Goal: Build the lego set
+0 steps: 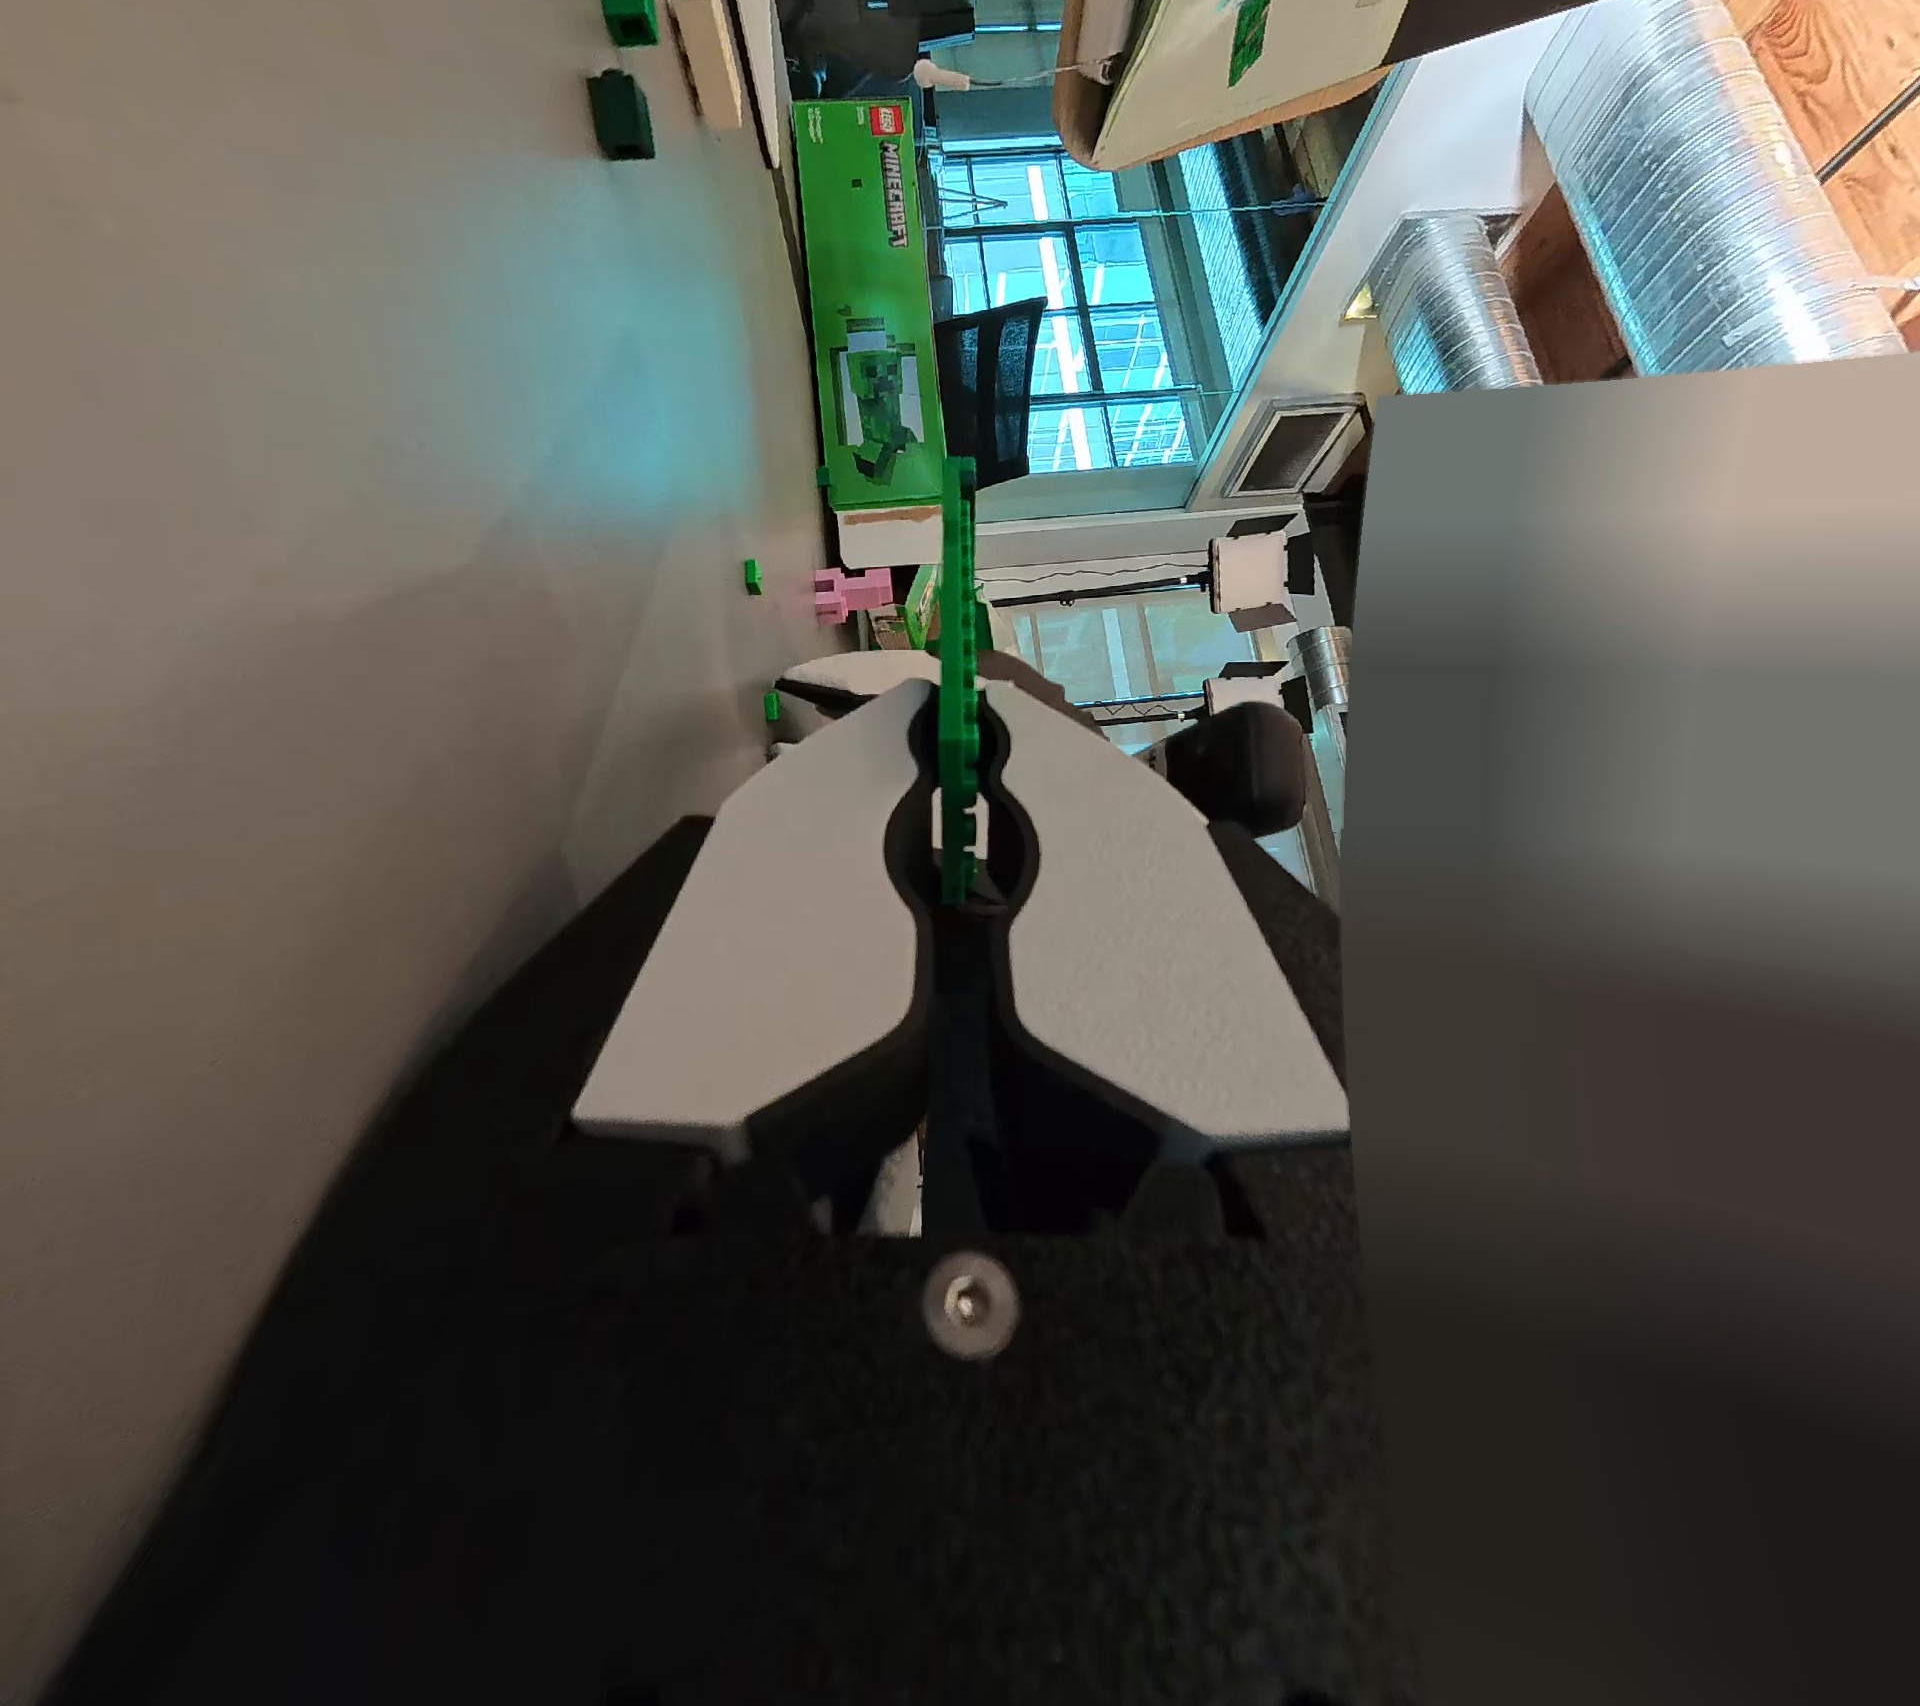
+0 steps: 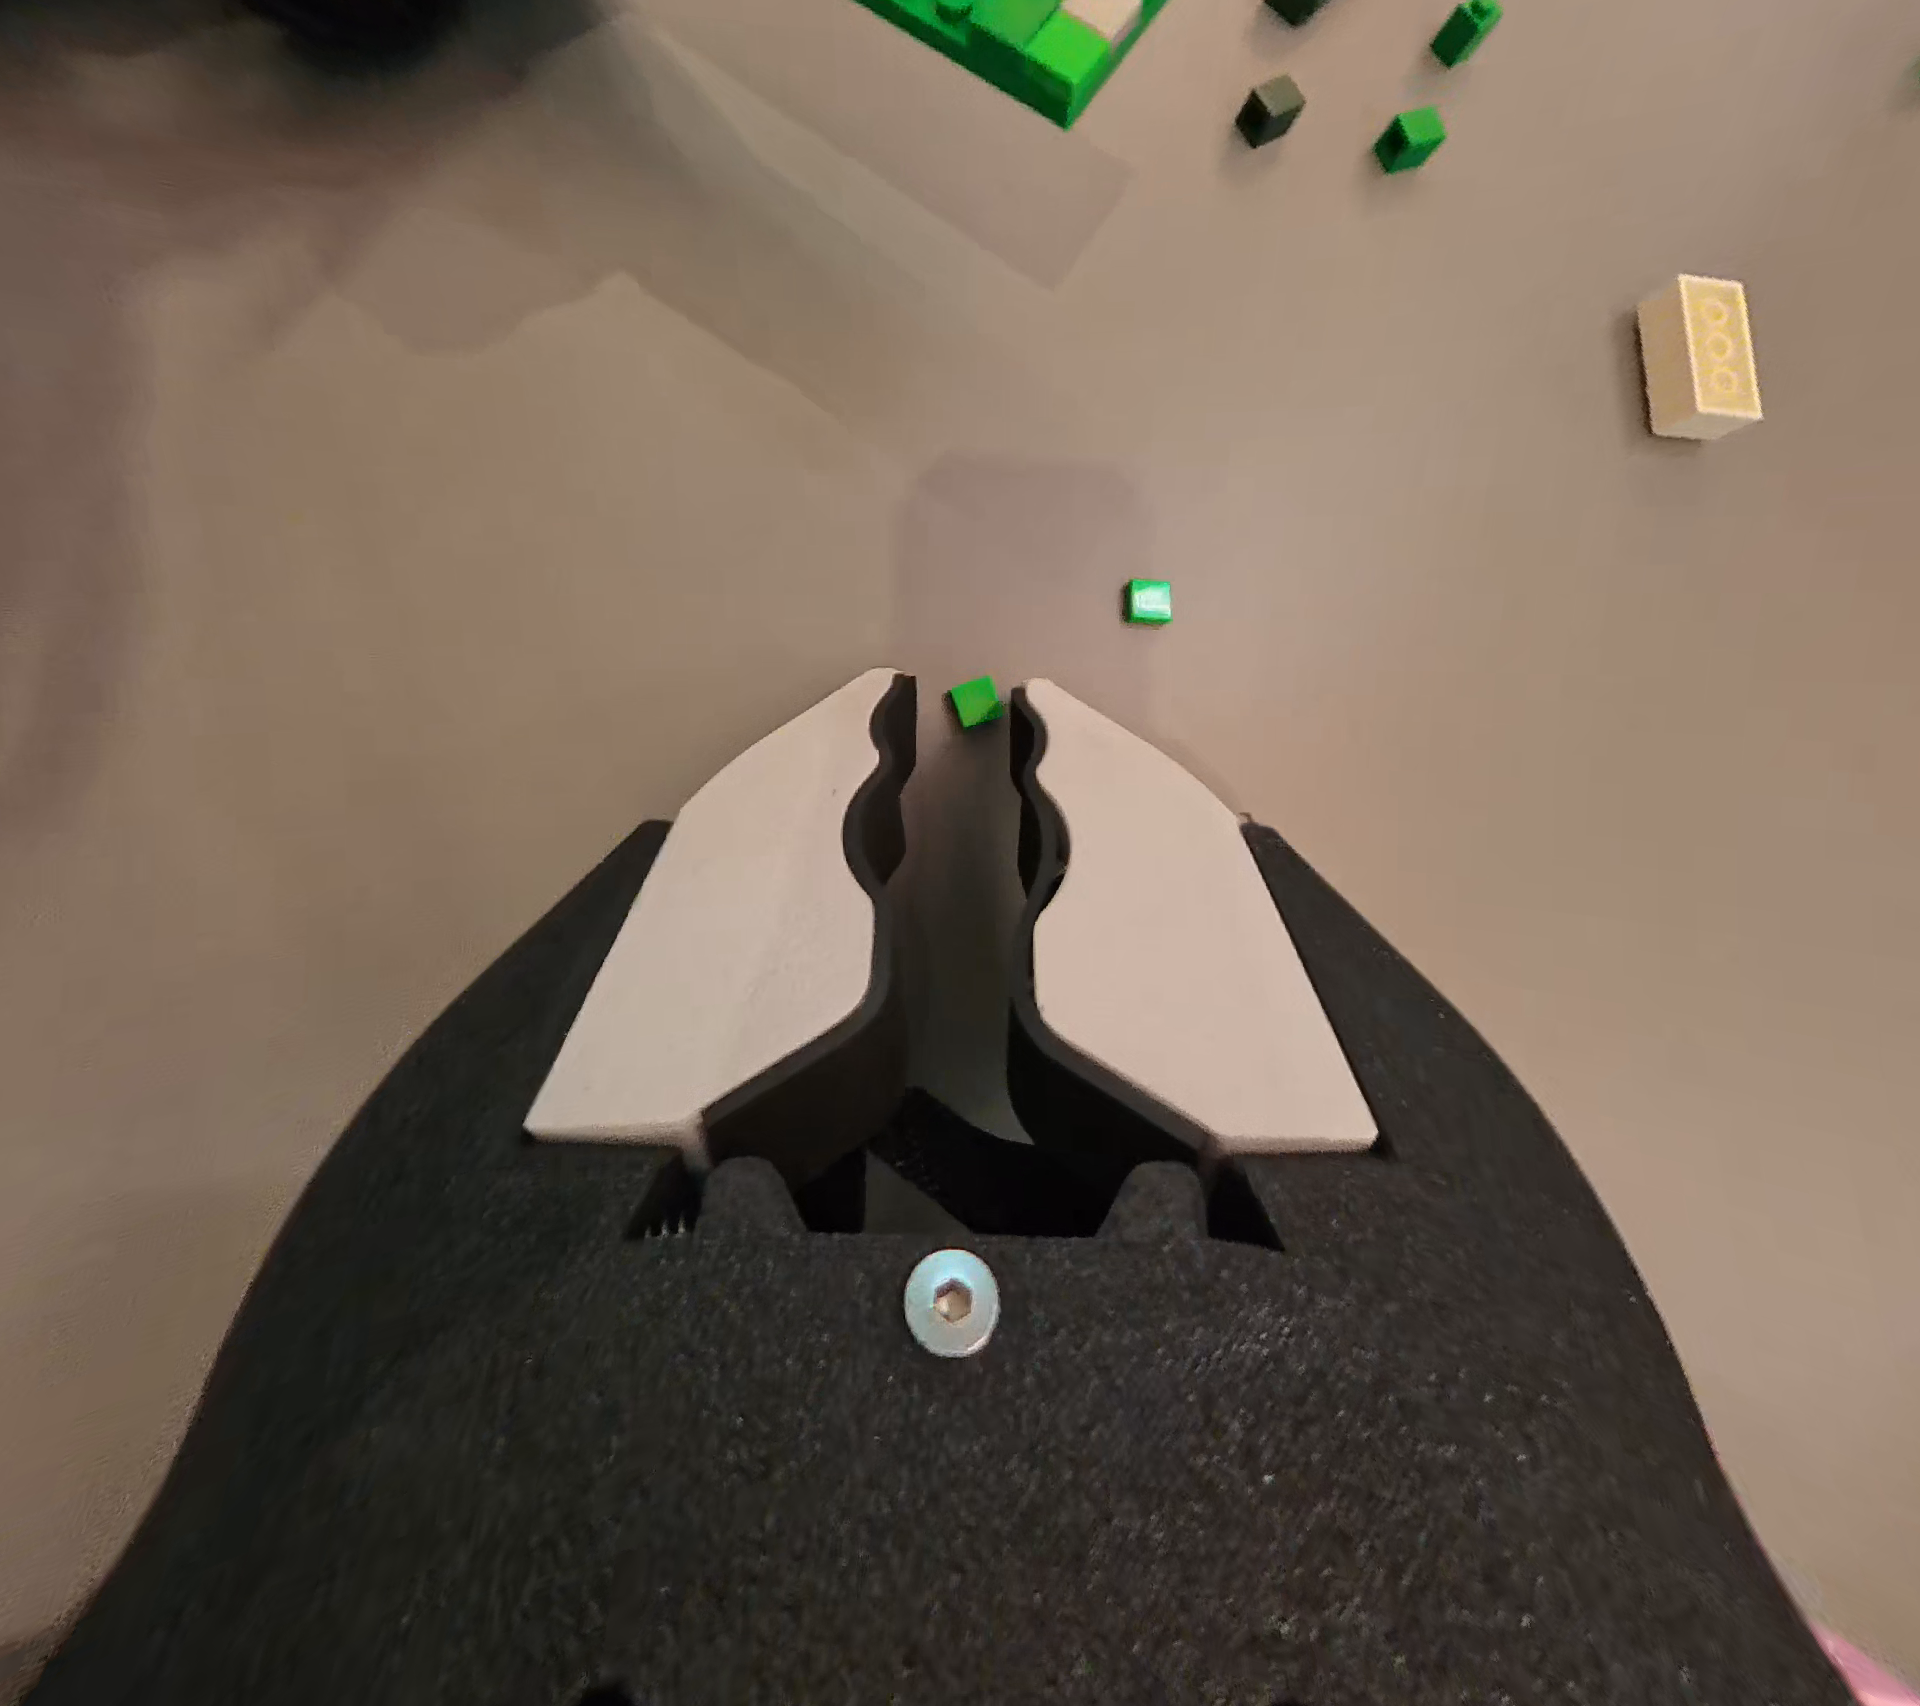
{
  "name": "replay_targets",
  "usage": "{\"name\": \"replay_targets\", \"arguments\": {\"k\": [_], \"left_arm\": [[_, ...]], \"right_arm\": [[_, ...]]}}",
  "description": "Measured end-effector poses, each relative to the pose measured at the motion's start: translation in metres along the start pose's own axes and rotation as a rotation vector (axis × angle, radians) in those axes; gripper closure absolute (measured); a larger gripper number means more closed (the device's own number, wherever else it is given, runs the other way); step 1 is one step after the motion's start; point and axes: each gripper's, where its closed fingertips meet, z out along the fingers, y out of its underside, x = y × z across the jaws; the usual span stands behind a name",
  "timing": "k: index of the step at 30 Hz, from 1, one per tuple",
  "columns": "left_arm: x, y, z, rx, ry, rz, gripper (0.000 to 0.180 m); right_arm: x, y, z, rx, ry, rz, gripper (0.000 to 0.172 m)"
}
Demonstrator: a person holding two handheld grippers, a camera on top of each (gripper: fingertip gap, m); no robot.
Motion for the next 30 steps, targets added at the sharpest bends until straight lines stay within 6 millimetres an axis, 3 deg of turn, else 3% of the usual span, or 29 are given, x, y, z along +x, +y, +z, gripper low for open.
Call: {"name": "replay_targets", "arguments": {"k": [10,19,23,26,30], "left_arm": [[0.001,0.001,0.000,-0.007,0.011,-0.004,0.176],[0.001,-0.003,0.000,0.029,0.007,-0.018,0.176],[0.006,-0.015,0.000,0.144,0.046,-0.084,0.176],[0.004,-0.015,0.000,0.169,0.025,-0.093,0.176],[0.002,-0.012,0.001,0.174,0.012,-0.093,0.176]], "right_arm": [[0.001,0.001,0.000,0.042,-0.214,-0.036,0.162],[-0.001,-0.005,0.003,0.043,-0.135,0.070,0.165],[0.021,-0.051,-0.006,0.162,0.113,0.227,0.166],[0.019,-0.088,-0.008,0.221,0.229,0.265,0.166],[0.013,-0.099,0.005,0.110,0.341,0.205,0.166]]}}
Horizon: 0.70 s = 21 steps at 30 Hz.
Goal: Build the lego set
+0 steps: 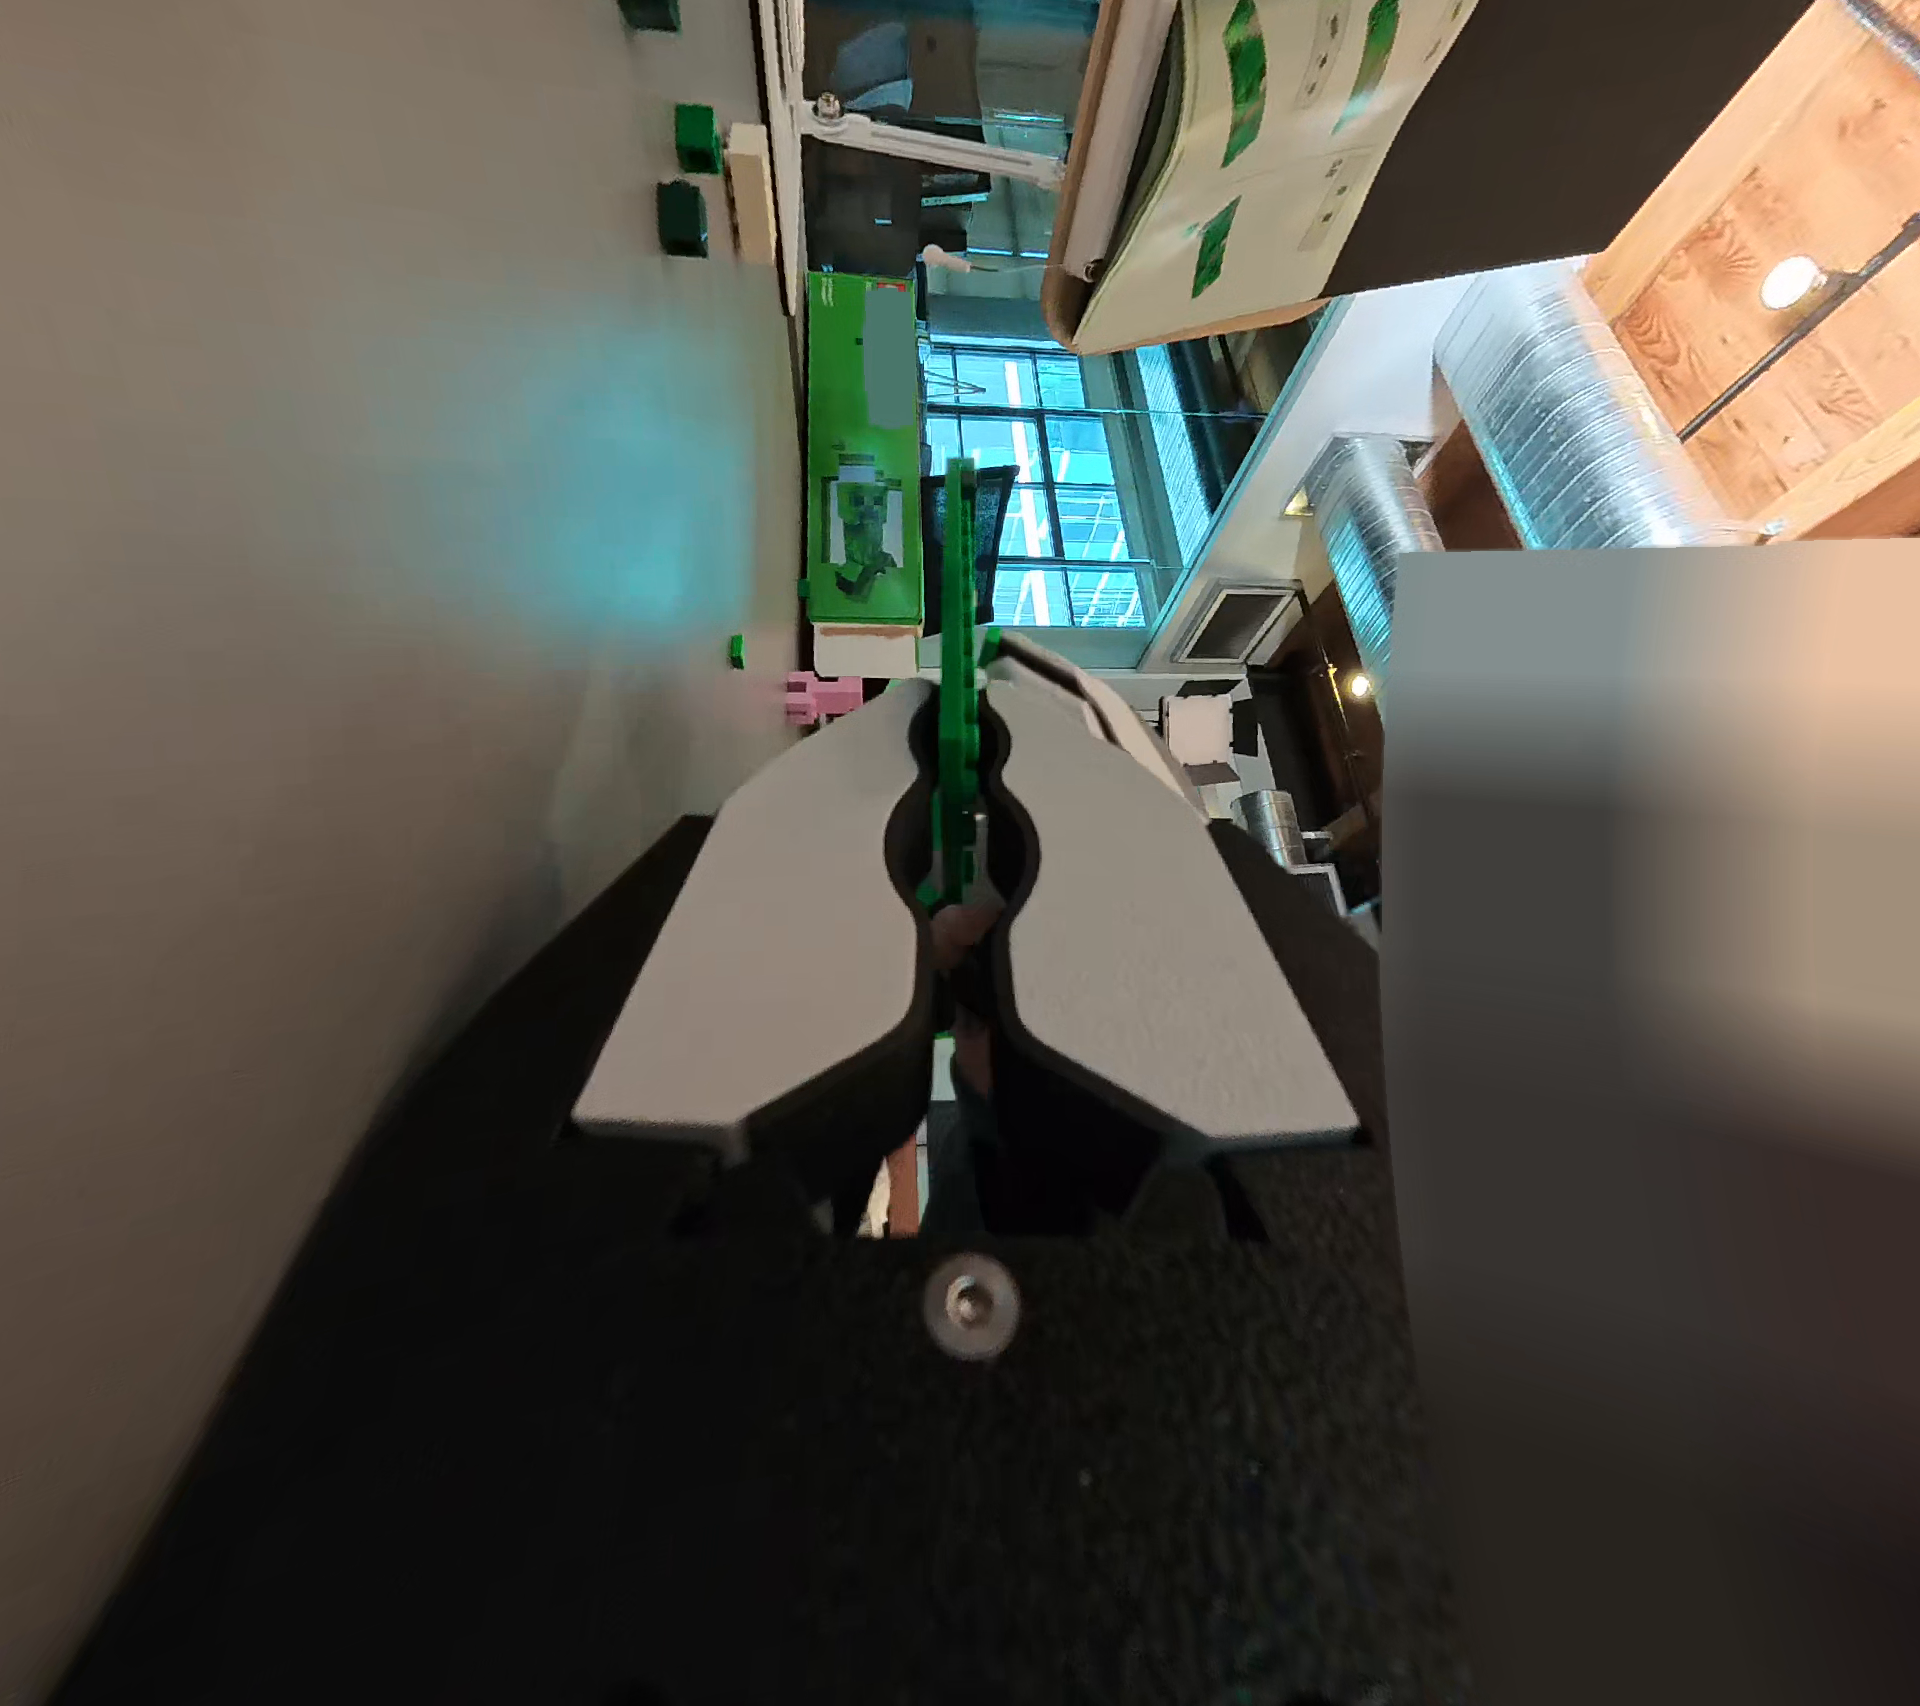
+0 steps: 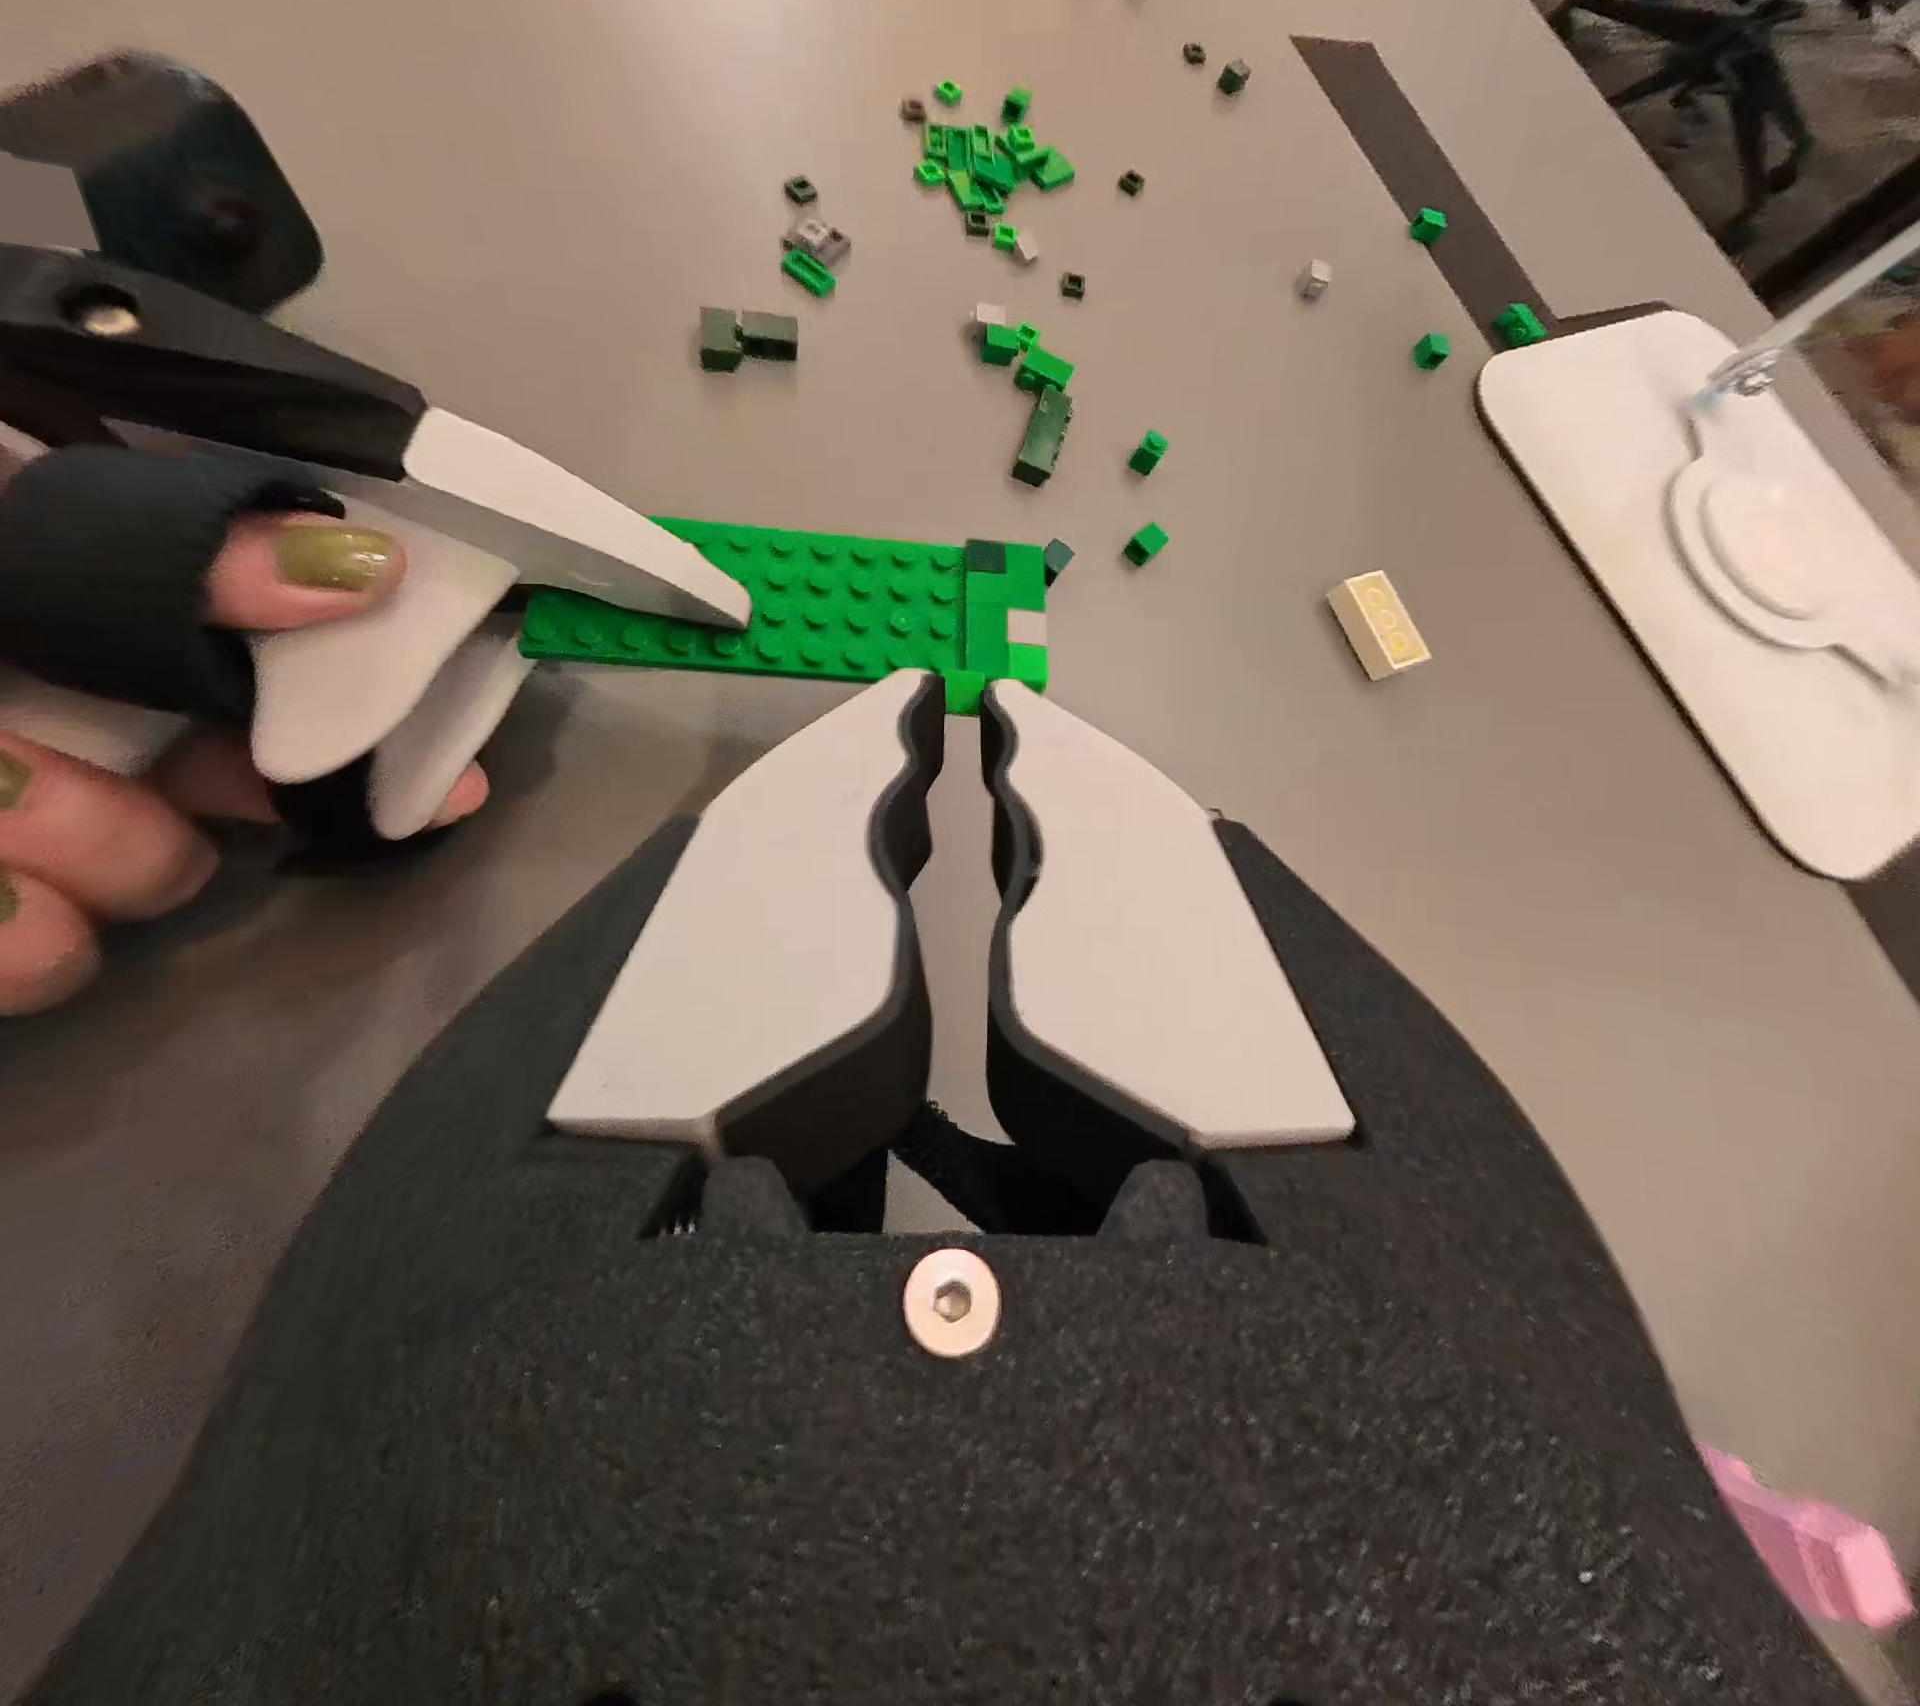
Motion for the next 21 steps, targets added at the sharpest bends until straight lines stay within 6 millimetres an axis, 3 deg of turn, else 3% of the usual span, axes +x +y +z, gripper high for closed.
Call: {"name": "replay_targets", "arguments": {"k": [8,13,16,21], "left_arm": [[-0.001,0.002,0.000,-0.009,-0.008,0.030,0.176],[0.003,-0.013,-0.008,0.036,-0.011,0.117,0.176],[0.008,-0.022,-0.010,0.057,-0.008,0.166,0.176],[0.006,-0.021,-0.011,0.049,-0.011,0.156,0.176]], "right_arm": [[0.001,0.000,0.000,-0.028,0.047,0.012,0.172],[0.023,0.025,-0.006,-0.025,0.086,0.096,0.172],[0.008,0.031,0.001,0.028,-0.079,0.148,0.165],[-0.006,0.049,0.025,-0.087,-0.177,0.152,0.155]]}}
